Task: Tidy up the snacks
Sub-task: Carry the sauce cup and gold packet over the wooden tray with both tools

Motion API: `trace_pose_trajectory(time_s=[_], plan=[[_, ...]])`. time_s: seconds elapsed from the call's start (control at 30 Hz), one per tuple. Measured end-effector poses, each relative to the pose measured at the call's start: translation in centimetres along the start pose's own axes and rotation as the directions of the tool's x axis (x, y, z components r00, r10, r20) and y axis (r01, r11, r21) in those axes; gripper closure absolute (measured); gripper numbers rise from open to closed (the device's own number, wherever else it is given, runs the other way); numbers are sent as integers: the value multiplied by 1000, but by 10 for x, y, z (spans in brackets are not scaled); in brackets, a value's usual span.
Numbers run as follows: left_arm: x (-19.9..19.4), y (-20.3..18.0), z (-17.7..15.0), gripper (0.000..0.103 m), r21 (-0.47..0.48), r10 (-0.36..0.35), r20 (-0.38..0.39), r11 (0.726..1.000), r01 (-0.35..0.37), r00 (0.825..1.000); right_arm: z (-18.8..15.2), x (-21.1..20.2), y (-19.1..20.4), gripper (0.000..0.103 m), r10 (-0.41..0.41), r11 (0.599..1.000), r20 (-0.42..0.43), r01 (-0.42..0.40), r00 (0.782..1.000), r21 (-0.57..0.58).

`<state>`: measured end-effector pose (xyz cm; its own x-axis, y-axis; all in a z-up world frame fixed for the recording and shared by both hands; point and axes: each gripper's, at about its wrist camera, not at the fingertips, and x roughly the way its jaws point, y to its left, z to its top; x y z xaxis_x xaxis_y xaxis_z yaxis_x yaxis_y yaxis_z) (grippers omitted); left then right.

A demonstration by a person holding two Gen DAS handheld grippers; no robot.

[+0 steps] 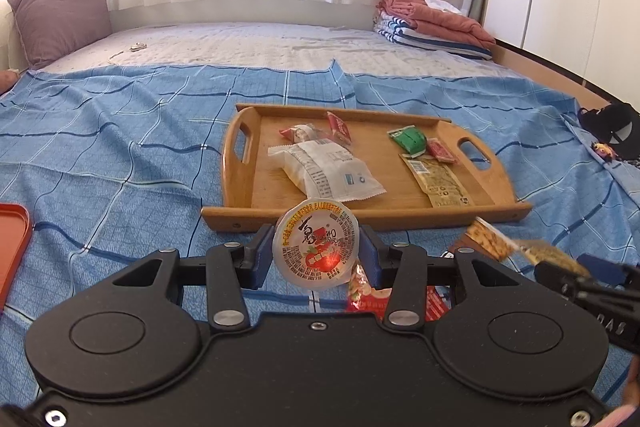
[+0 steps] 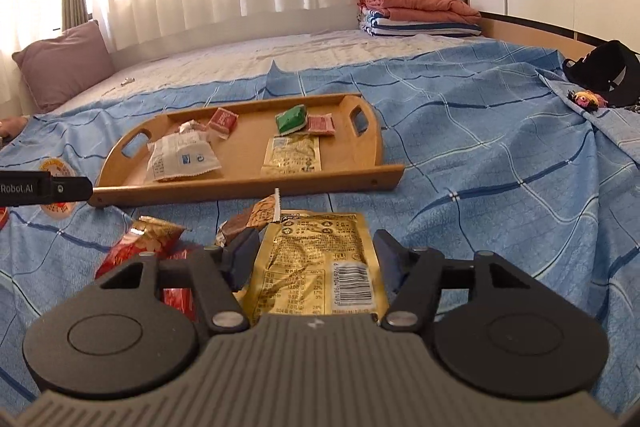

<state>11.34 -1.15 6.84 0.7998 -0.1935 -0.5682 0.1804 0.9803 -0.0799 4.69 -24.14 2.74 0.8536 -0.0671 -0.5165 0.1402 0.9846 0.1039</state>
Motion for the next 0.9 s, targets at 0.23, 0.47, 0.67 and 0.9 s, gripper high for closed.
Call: trace_pose_trajectory(time_s=[0.23, 0.47, 0.67, 0.9], plan=[[14, 4, 22, 60, -22, 9, -5, 1000, -9, 1000, 33, 8, -7, 38, 13, 999, 38, -14, 999, 33], [35, 11, 52, 60, -43, 3, 0, 999, -3, 1000, 68, 27, -10, 38, 19, 1000, 66, -20, 998, 22], [63, 20, 95, 60, -80, -51, -17, 996, 49, 999, 101, 57, -12, 38, 43, 999, 61, -44, 997, 7], [110, 24, 125, 60, -52, -66, -38, 997, 64, 997, 127, 101, -14, 38, 69, 997, 7, -69, 998, 14]])
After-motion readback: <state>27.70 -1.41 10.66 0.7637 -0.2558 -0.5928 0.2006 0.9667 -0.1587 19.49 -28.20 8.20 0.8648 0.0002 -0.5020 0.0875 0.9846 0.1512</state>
